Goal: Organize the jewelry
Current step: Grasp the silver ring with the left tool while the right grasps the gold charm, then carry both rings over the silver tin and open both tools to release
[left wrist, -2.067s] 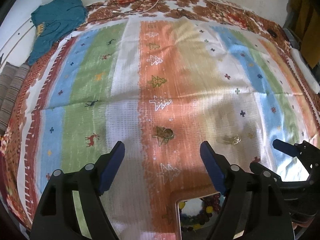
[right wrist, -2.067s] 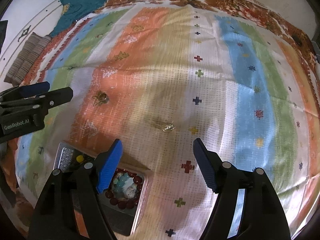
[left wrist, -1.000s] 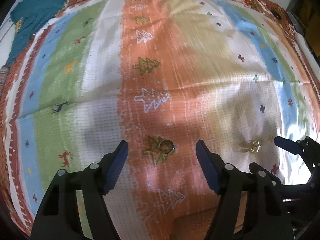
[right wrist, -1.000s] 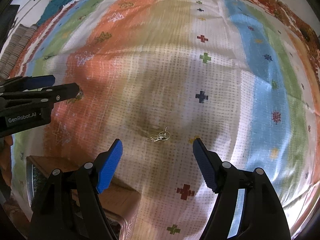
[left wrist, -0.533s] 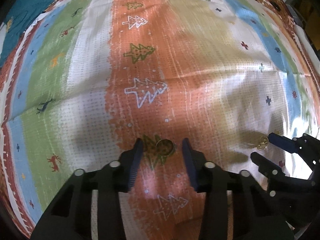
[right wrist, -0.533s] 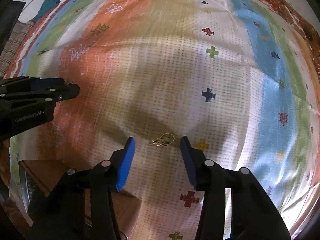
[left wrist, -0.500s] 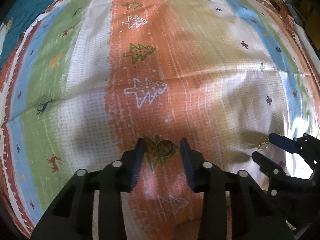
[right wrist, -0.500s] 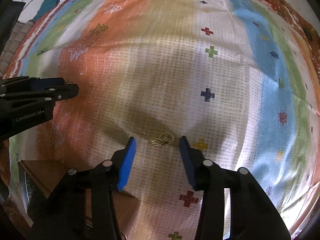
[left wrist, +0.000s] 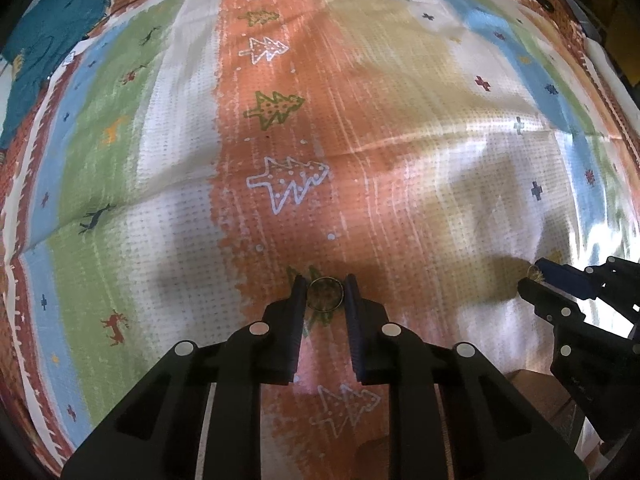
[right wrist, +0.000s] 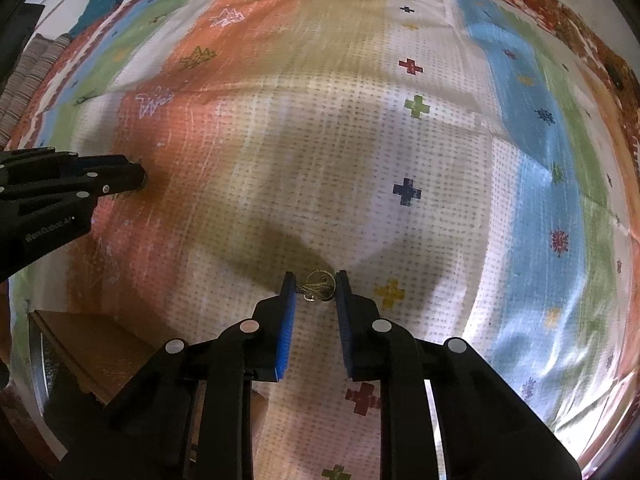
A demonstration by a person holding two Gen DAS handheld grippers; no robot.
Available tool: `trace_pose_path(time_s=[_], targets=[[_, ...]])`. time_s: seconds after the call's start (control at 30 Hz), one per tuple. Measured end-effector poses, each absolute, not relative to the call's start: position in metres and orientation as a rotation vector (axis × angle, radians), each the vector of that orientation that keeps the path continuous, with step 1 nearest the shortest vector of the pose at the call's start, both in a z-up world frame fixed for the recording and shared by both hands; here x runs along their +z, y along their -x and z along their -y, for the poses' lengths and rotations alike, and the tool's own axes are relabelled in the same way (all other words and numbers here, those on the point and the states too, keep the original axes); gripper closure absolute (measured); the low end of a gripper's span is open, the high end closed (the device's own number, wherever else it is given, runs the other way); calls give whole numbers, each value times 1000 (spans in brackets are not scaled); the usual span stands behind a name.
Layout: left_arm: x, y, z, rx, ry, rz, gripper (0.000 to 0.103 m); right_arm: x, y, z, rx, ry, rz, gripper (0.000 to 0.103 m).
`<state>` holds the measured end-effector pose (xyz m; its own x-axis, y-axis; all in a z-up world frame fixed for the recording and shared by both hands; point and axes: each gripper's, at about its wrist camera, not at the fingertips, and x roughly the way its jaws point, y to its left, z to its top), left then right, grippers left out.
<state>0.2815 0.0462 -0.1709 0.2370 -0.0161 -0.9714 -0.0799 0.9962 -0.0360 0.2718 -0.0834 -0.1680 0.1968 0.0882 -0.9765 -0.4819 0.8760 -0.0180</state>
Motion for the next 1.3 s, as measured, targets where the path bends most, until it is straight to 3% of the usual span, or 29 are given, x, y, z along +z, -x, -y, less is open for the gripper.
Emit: trace_pose_path(time_s=[1.3], targets=[[-84, -232, -24, -30, 78, -1154, 84, -86, -235, 105, 408, 236, -1145, 82]])
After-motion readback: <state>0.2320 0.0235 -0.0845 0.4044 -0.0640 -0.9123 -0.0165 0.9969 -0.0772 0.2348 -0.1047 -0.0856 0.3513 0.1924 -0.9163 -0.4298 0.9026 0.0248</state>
